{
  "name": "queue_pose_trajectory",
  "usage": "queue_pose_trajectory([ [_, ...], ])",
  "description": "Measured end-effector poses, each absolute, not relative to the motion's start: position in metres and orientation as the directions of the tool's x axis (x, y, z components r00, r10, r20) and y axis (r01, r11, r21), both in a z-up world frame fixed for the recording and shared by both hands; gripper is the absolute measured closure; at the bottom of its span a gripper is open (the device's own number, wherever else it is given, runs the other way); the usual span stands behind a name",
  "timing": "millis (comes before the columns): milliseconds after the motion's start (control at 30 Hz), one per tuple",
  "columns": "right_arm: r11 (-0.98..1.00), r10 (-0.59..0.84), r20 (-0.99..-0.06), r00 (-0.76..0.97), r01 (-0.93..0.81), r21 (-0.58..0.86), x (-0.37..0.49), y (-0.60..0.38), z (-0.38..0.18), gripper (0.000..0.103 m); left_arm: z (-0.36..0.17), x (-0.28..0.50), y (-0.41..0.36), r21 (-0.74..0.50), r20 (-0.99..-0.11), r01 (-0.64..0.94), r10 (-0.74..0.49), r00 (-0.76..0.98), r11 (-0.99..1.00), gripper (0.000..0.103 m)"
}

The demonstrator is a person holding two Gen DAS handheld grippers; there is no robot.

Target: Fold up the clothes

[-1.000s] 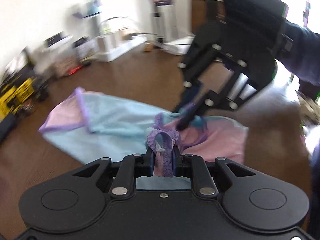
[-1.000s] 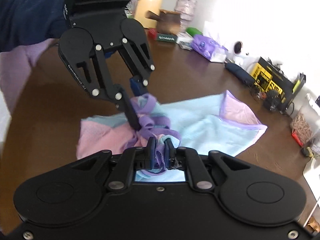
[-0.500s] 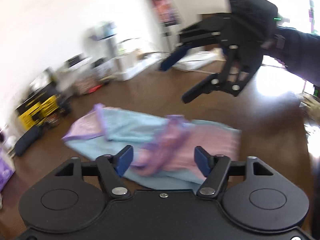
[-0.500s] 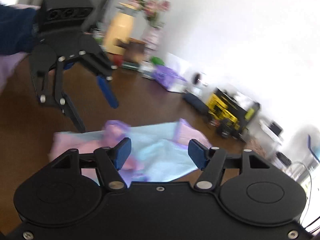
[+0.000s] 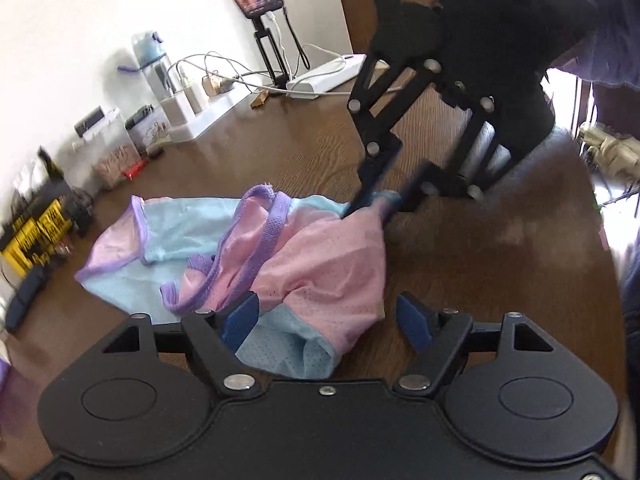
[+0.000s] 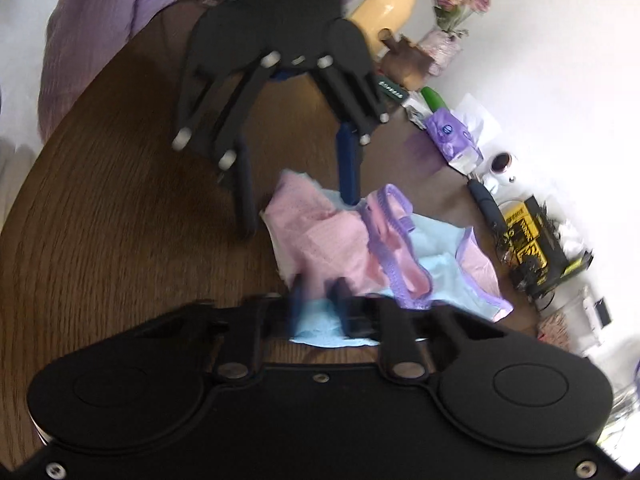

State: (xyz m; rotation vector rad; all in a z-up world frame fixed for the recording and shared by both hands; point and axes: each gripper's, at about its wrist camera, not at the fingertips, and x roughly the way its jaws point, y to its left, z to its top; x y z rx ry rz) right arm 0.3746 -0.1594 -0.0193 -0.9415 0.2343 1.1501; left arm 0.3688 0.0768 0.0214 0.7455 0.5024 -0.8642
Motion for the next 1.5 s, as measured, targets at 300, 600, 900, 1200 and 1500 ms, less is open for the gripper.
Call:
queue_pose_trajectory([
  [300, 0.173, 0.701, -0.573, 0.425, -0.880, -0.442, 0.382, -0.168, -0.004, 0.087, 0.019, 0.384, 0.069, 0.432, -0.663, 0.803, -0.458, 0.592, 0.410, 0.090],
  [600, 0.141, 0.691, -0.479, 0.540, -0.752, -0.644, 0.356, -0.161, -0.028, 0.022, 0.044, 0.392, 0.079, 0.342, -0.671, 0.834, -0.509, 0.539, 0.433, 0.091],
  [900, 0.111, 0.705, -0.571, 0.420, -0.861, -0.497, 0.345, -0.175, -0.014, 0.088, 0.057, 0.352, 0.084, 0.224, -0.726, 0.904, -0.556, 0.404, 0.365, 0.091],
  [1200, 0.039, 0.784, -0.611, 0.109, -0.991, -0.127, 0.303, -0.218, 0.013, 0.089, 0.076, 0.315, 0.098, -0.075, -0.726, 0.962, -0.676, 0.129, 0.264, 0.091],
  [1500, 0.034, 0.875, -0.446, -0.186, -0.897, 0.442, 0.417, -0.225, 0.035, 0.088, 0.083, 0.402, 0.116, -0.214, -0.673, 0.921, -0.733, 0.104, 0.327, 0.090],
])
